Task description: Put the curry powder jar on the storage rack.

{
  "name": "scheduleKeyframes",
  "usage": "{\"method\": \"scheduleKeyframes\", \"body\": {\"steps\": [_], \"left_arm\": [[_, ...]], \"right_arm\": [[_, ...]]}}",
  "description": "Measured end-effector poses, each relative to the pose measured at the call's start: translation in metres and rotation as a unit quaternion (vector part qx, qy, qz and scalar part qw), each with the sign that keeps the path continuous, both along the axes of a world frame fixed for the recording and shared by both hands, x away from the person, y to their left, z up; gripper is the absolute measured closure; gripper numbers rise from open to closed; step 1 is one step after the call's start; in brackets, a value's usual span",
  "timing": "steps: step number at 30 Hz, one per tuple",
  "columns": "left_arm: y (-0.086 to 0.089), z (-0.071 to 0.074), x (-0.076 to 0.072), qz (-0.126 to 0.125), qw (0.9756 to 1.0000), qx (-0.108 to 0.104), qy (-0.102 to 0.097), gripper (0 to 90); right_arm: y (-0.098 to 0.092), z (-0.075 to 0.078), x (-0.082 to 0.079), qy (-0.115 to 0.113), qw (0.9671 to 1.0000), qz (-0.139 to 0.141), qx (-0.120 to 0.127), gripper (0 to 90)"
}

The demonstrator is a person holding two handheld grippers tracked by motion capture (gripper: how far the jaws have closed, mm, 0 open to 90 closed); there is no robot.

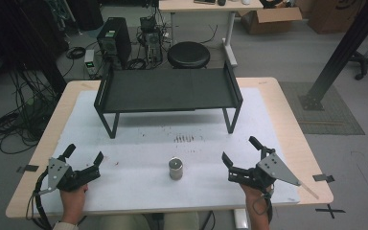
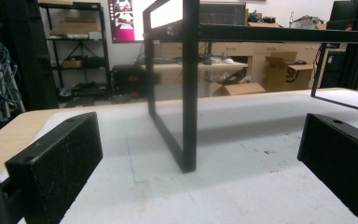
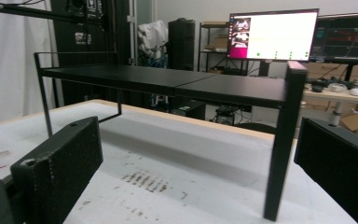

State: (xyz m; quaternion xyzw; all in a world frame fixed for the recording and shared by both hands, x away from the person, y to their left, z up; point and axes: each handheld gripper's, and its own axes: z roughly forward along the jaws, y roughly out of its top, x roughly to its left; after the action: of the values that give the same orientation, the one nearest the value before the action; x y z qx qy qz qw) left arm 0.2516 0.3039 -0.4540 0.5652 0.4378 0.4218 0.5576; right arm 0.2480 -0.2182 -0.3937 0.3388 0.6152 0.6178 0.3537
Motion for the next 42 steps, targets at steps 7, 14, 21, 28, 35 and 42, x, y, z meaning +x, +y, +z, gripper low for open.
{"method": "scheduleKeyframes", "body": {"steps": [7, 14, 21, 28, 35, 42], "left_arm": [[0.0, 0.0, 0.0, 0.0, 1.0, 0.0, -0.001, 0.2], [0.0, 0.0, 0.0, 0.0, 1.0, 0.0, -0.001, 0.2], [0.0, 0.0, 0.0, 0.0, 1.0, 0.0, -0.001, 0.2], [0.0, 0.0, 0.0, 0.0, 1.0, 0.0, -0.001, 0.2], [0.0, 0.0, 0.0, 0.0, 1.0, -0.001, -0.002, 0.2], [0.0, 0.0, 0.0, 0.0, 1.0, -0.001, -0.002, 0.2]], "right_arm": [[0.015, 0.002, 0.001, 0.004, 0.9997, 0.024, -0.003, 0.4], [0.037, 0.002, 0.003, 0.013, 0.9982, 0.057, -0.011, 0.1], [0.054, -0.002, 0.007, 0.023, 0.9963, 0.081, -0.017, 0.2], [0.068, -0.007, 0.01, 0.034, 0.9934, 0.107, -0.023, 0.3], [0.081, -0.014, 0.013, 0.046, 0.9908, 0.123, -0.032, 0.4], [0.095, -0.025, 0.015, 0.066, 0.9869, 0.142, -0.038, 0.4]]}}
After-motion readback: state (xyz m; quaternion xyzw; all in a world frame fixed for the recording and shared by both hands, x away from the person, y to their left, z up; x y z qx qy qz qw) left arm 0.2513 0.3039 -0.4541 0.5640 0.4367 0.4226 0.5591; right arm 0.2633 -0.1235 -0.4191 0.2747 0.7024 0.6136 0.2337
